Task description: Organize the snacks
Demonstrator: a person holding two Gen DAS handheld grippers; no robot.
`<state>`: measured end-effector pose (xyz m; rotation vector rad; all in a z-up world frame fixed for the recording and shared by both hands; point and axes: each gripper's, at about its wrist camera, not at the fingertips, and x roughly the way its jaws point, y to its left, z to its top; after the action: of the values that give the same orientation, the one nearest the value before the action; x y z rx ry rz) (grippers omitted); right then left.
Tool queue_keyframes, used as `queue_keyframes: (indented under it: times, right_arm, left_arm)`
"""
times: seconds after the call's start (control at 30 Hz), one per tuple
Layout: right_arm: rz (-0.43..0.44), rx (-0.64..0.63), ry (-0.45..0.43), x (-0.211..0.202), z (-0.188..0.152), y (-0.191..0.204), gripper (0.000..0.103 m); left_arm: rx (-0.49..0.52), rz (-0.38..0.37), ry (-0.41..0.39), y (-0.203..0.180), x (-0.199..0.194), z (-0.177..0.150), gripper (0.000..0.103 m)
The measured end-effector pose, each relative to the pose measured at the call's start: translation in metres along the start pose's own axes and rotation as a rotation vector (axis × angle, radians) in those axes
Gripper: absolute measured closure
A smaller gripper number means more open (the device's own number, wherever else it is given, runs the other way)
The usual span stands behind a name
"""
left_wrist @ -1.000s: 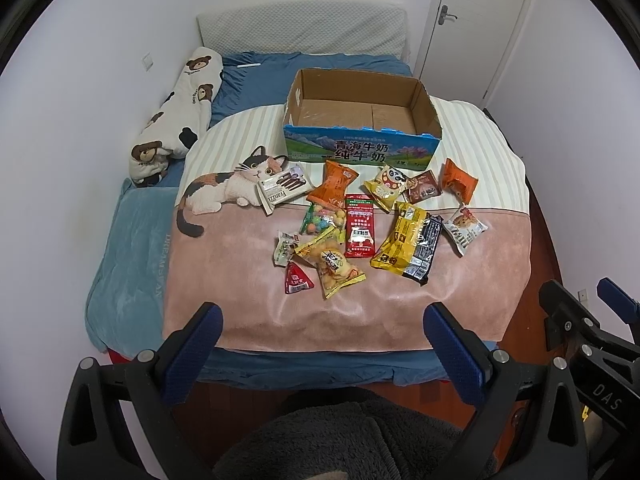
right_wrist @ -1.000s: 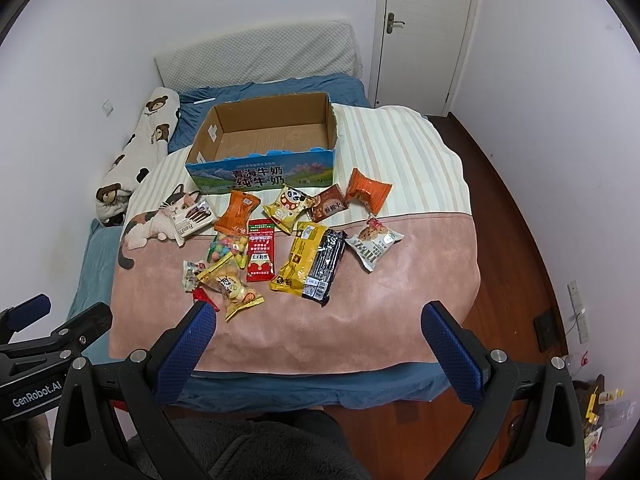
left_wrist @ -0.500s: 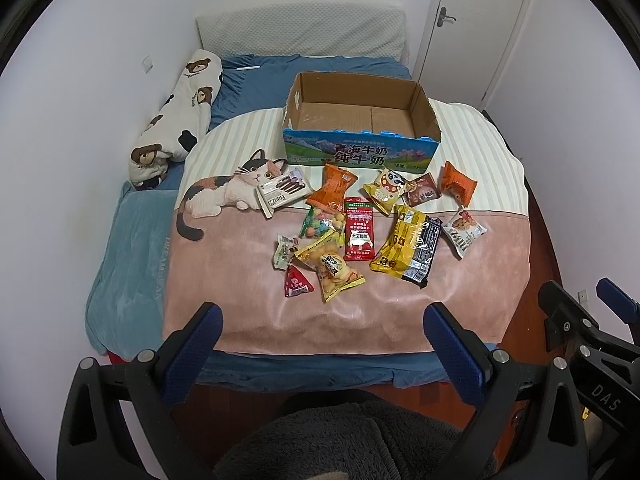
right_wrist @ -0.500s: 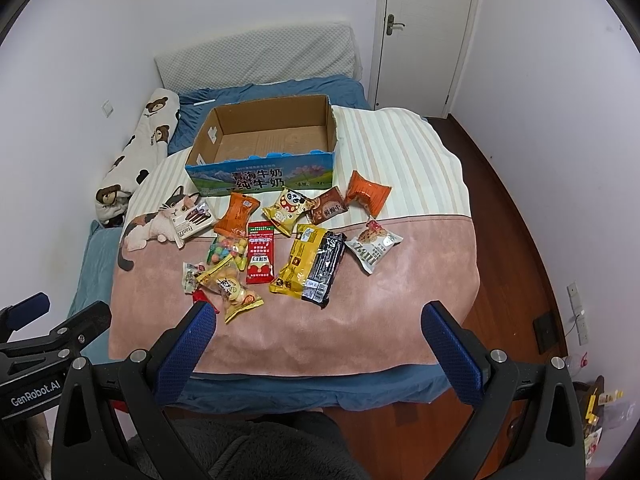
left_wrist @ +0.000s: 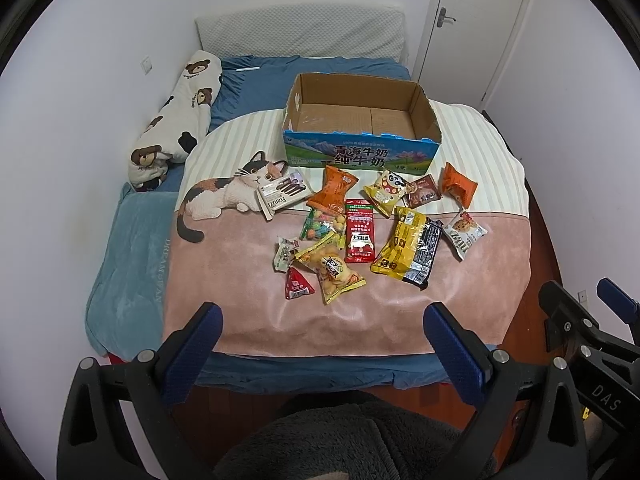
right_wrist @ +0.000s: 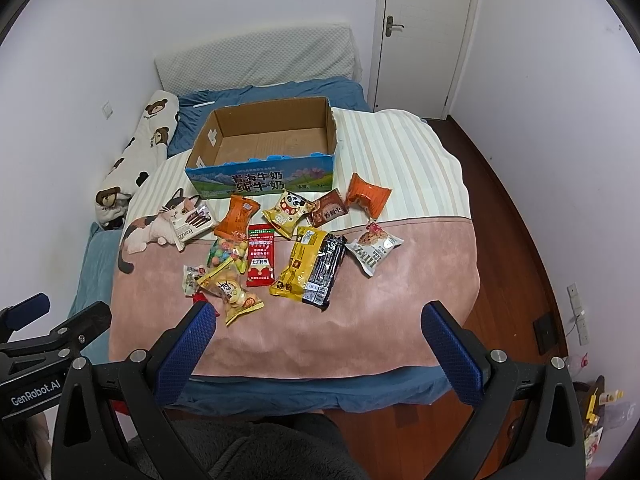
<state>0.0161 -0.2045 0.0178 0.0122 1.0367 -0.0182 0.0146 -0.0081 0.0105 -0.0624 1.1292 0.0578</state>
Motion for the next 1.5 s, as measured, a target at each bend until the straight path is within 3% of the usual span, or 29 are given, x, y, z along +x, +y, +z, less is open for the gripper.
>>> queue_keyframes:
  times: [0.97,1.17,1.37,1.5]
  right_arm:
    - [0.001,-0.002,0.002,0.002,0.009,-0.002,0.000]
    - [0.020,0.035,0.024,0.018,0.017,-0.009,0.000]
    - [0.021,0.134,0.085,0.085,0.036,-0.035,0.000]
    - [0.044,0.215,0.210,0.171,0.047,-0.043,0.000]
  left_arm:
    - [-0.004,-0.007,-0.004,0.004,-0.002,0.006,0.000]
    - [-0.016,0.019,-0.020,0.005,0.013,0.021,0.000]
    - [-0.042,0.091,-0.007,0.004,0.068,0.040,0.000]
    - [-0.067,0.151,0.038,0.009,0.120,0.056,0.000]
